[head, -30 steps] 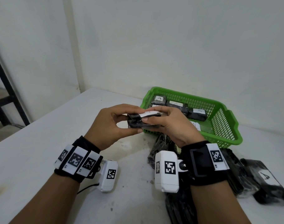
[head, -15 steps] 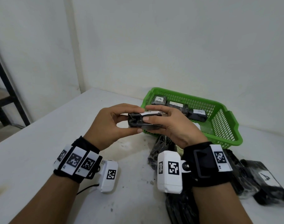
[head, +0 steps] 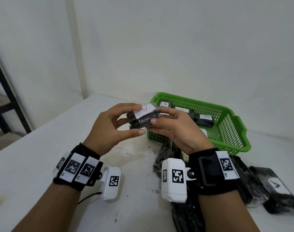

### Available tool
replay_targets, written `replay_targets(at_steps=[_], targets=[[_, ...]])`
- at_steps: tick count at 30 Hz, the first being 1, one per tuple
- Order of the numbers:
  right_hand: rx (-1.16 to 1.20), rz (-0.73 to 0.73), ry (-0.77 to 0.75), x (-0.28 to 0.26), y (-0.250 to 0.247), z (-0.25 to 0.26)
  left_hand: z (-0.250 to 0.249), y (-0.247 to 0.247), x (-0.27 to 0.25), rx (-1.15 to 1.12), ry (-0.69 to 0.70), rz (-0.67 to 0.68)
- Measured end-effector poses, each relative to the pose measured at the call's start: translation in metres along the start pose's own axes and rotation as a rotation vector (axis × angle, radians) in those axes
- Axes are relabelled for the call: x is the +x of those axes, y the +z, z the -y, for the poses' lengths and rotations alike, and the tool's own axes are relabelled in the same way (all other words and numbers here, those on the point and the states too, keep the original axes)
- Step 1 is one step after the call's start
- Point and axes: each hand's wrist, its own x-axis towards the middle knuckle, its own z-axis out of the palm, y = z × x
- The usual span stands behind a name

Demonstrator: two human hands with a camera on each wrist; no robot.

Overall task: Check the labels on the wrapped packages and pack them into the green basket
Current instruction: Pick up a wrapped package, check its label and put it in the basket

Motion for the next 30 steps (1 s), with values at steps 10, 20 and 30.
replay_targets(at_steps=[10, 20, 30], targets=[[-0.300, -0.044, -0.189, -0.002, -0.001, 0.004, -0.007, 0.001, -0.002, 0.000, -0.134, 0.088], [-0.145, 0.018, 0.033, -0.008, 0.009, 0.010, -0.008, 0.004, -0.002, 0.063, -0.066, 0.011], [-0.157, 0.000, 0.025, -0.002, 0.015, -0.002, -0.009, 0.008, -0.004, 0.140, -0.014, 0.052]])
